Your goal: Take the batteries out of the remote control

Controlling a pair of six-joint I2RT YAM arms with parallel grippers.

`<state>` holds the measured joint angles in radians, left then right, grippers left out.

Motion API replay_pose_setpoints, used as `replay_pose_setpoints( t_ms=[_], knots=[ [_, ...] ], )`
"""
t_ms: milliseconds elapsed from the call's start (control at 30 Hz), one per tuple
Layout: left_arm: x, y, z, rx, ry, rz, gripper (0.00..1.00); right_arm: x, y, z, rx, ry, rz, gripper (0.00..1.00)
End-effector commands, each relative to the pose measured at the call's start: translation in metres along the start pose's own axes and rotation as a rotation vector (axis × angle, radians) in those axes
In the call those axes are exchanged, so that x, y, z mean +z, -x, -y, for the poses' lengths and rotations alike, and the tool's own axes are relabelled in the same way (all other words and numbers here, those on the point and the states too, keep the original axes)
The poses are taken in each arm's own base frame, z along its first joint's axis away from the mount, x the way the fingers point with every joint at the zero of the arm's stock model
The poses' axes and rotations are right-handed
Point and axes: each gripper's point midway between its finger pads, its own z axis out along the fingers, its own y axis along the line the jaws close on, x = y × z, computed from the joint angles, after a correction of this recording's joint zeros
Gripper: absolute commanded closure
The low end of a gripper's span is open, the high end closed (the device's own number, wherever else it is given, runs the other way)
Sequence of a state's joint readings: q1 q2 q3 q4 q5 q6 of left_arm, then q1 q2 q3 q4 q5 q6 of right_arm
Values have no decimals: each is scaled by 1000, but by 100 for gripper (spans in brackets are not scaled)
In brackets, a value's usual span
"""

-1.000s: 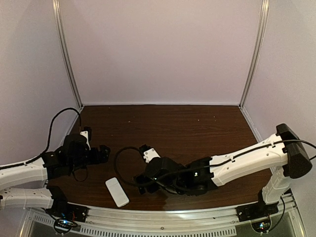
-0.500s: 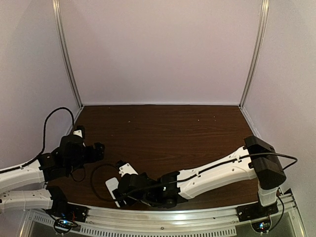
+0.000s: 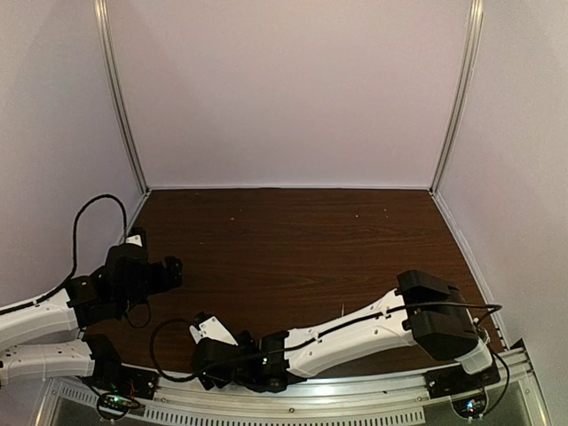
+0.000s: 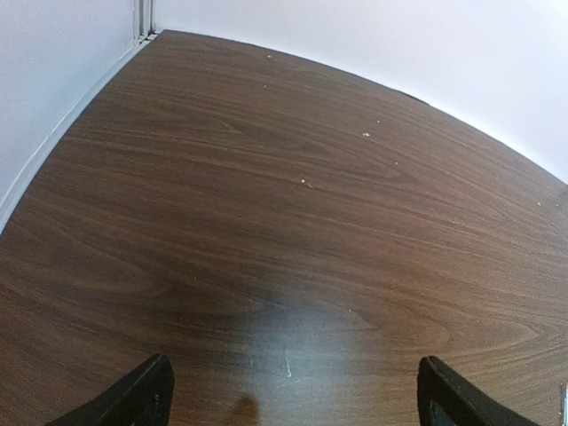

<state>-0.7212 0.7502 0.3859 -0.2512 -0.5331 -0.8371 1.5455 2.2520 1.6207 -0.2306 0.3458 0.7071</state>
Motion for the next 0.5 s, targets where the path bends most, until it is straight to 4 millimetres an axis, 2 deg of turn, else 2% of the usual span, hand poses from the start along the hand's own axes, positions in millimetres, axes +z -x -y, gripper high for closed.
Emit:
replay_pose_setpoints(
  t_ms=[0, 133, 467],
  knots=[
    [0, -1, -4, -9, 16, 10, 3, 5, -7, -6, -20, -42, -7, 0],
    [0, -1, -4, -8, 15, 10, 3, 9, -11, -5, -21, -66, -3, 1],
    [0, -1, -4, -7, 16, 10, 3, 22, -27, -1, -55, -135, -22, 14]
  ],
)
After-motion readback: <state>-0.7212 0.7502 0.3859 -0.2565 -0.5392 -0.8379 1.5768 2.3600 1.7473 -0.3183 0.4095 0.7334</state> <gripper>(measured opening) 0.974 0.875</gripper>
